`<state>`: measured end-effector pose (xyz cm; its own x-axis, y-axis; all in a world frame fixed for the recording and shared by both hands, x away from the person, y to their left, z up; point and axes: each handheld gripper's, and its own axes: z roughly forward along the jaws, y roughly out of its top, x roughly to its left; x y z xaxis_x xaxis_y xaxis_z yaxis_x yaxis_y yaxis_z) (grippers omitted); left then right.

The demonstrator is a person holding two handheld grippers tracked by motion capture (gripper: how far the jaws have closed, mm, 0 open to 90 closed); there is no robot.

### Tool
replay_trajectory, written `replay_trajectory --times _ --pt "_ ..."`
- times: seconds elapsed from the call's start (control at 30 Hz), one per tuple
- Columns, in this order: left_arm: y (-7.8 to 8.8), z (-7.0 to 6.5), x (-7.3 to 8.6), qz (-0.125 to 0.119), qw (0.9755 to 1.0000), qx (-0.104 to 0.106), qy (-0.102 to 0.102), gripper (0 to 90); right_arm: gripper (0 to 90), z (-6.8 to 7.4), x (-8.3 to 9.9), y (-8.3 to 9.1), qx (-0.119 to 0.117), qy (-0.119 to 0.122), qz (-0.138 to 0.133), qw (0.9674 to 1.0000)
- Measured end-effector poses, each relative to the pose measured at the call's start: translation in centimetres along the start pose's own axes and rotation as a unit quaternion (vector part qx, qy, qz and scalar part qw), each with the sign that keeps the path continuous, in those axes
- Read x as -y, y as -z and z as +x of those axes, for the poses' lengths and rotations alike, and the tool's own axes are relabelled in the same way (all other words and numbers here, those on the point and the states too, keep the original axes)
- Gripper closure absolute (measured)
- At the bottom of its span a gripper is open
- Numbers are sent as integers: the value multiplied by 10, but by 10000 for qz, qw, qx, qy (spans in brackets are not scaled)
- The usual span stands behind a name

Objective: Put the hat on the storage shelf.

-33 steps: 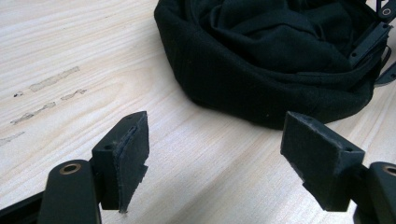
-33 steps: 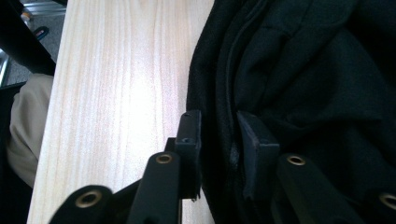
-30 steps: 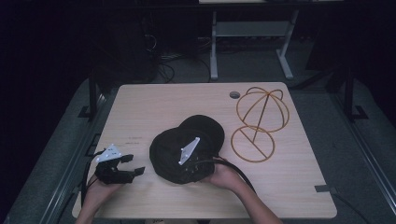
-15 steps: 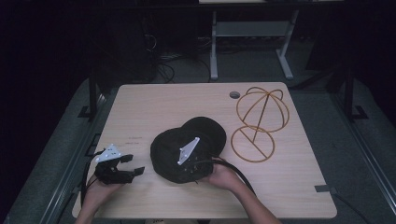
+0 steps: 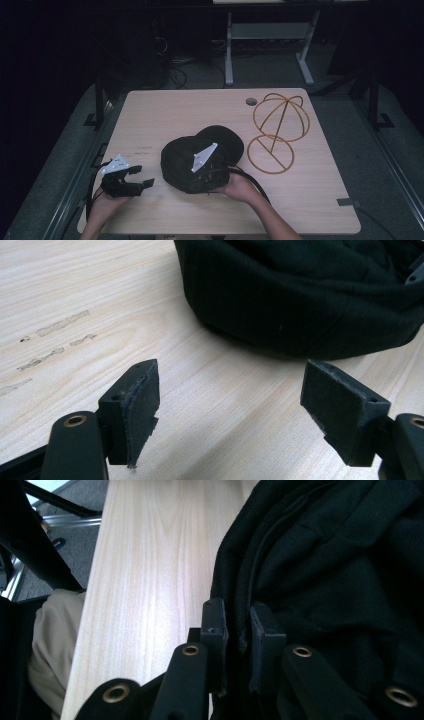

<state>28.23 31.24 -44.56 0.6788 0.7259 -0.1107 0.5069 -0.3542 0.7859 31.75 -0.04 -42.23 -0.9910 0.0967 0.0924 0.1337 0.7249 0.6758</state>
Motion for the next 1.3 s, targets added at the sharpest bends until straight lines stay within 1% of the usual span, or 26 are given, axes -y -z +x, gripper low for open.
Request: replay_trajectory --times 0.23,0.27,0.37,0.4,0.6,0.63,0.67,0.77,0.87,0.9,1.0,1.03,1.2,1.3 --pt "0 0 0 -1 10000 -5 10 235 794 1 -4 10 27 -18 -183 9998" --pt "0 0 0 9 10000 0 0 235 793 1 -4 13 37 -26 -249 9997" --pt "0 0 0 6 10000 4 11 235 793 0 -6 17 44 -41 -295 9995" --pt "-1 -1 0 -10 10000 8 36 235 793 0 -8 21 39 -61 -395 9992" --pt "-1 -1 0 -21 10000 25 41 235 791 0 -15 34 20 -96 -617 9980" --pt "-1 -1 0 -21 10000 25 41 235 791 0 -15 34 20 -96 -617 9980" --pt "-1 -2 0 -23 10000 27 41 235 791 0 -17 37 -3 -112 -693 9975" --pt "-1 -2 -1 -24 10000 33 18 235 791 1 -18 39 -19 -119 -705 9974" --pt "-1 -4 -2 -36 10000 48 1 235 791 2 -21 42 -61 -181 -816 9965" --pt "-1 -4 -2 -42 10000 51 1 235 791 2 -22 43 -64 -164 -845 9963" --pt "-1 -6 -3 -66 9999 108 30 235 790 4 -25 47 -81 -196 -911 9956" --pt "0 -7 -3 -72 9999 120 21 235 789 4 -26 48 -75 -169 -932 9955" --pt "0 -12 -6 -164 9997 164 -47 235 789 6 -31 54 -56 -184 -1009 9947" --pt "0 -16 -8 -213 9995 197 -105 235 789 7 -34 57 -83 -187 -1075 9940"
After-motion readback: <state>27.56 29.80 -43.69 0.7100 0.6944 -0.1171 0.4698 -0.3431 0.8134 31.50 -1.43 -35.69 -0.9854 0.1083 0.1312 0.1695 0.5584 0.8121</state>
